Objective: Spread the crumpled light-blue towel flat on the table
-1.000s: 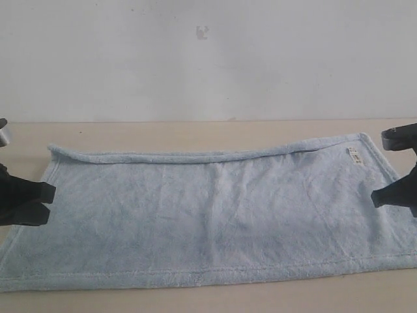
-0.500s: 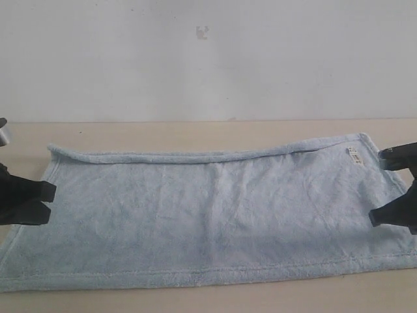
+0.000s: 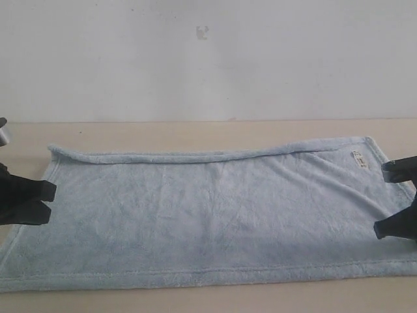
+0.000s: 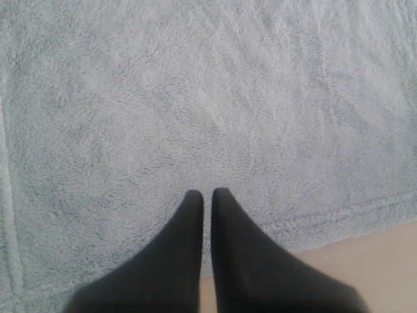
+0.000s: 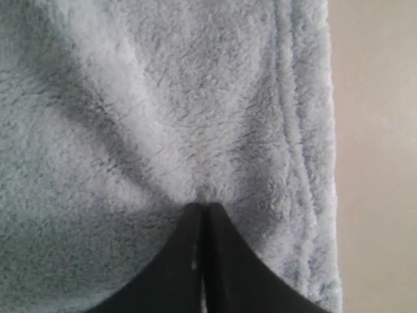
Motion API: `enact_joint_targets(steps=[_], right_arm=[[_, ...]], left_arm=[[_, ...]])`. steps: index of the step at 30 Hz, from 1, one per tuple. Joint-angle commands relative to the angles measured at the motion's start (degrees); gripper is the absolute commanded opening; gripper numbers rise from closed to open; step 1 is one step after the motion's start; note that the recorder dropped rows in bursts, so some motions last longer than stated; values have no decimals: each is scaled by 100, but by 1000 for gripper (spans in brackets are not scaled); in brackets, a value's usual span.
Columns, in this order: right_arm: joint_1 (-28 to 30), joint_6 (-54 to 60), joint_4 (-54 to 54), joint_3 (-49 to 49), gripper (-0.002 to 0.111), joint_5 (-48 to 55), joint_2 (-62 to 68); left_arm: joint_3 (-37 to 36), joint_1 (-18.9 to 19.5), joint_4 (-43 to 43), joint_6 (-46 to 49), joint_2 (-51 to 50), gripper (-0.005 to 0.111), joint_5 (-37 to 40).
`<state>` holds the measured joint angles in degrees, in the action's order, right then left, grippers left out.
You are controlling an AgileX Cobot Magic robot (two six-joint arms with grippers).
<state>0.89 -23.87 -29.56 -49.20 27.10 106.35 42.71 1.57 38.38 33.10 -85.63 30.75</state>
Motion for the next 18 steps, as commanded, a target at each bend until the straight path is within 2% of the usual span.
enact_joint_targets(steps=[1, 6, 10, 18], right_arm=[[24, -12, 359, 442, 0, 497, 32], [24, -98, 615, 807, 0, 594, -19], [24, -608, 649, 1085, 0, 614, -200], [-277, -728, 631, 1392, 0, -728, -1427]], left_arm=[[-34, -31, 40, 22, 32, 4, 40], [-34, -31, 40, 22, 32, 4, 154], [-34, -31, 19, 36, 32, 4, 267], [-34, -31, -2, 122, 32, 4, 282]])
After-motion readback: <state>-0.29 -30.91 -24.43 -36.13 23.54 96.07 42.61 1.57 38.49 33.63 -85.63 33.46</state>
